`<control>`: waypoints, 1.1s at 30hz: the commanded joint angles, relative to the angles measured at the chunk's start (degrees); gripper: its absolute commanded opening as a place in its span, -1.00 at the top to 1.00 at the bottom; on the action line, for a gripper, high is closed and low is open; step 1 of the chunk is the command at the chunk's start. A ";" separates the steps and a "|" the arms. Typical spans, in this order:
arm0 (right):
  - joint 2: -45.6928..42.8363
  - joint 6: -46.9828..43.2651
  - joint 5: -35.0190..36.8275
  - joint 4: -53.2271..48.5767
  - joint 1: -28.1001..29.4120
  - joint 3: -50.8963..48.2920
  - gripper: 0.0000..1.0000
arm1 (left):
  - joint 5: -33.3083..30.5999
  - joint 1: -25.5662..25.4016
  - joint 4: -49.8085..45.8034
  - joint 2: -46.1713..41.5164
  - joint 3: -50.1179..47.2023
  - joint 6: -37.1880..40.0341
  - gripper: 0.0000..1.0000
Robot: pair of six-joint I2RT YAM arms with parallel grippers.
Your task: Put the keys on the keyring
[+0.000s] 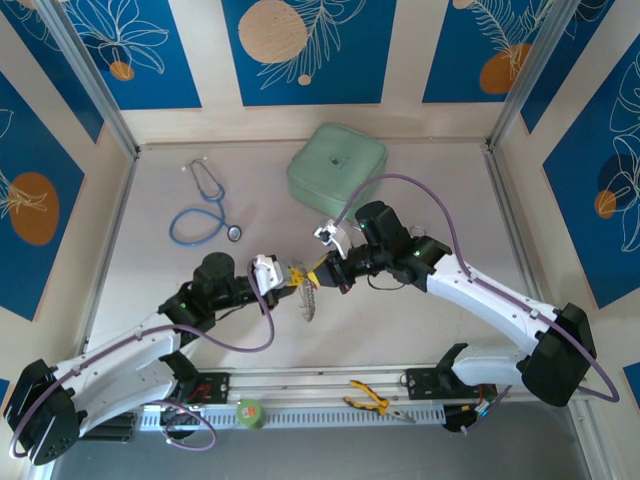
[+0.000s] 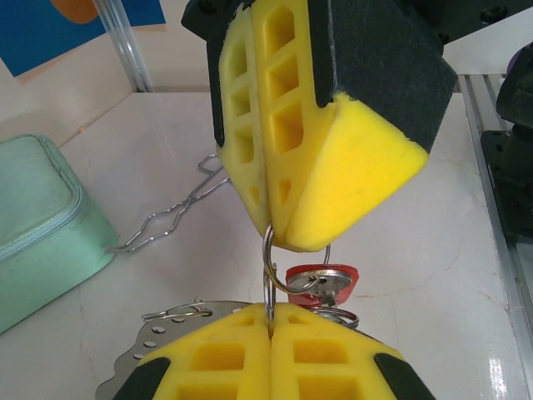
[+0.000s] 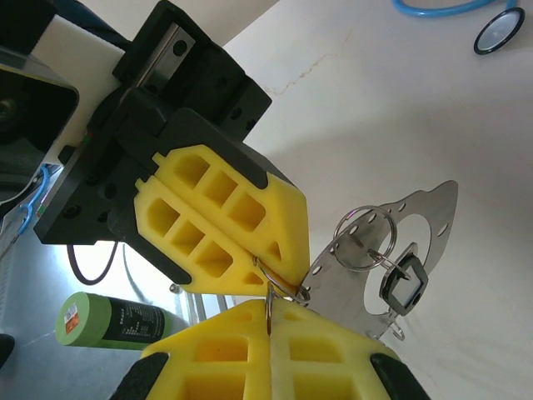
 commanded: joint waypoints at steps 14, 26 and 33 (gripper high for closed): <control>1.44 4.44 5.70 -2.27 -0.66 2.04 1.00 | 1.58 -0.35 3.55 -1.20 1.25 2.03 1.00; 3.14 5.21 3.23 -5.59 -2.34 3.65 0.39 | 1.16 -0.43 7.83 -1.70 -0.05 3.41 1.00; 0.91 -2.44 5.67 -10.69 -4.61 6.44 -0.01 | 2.22 -0.39 13.44 -0.50 -1.53 -0.03 1.00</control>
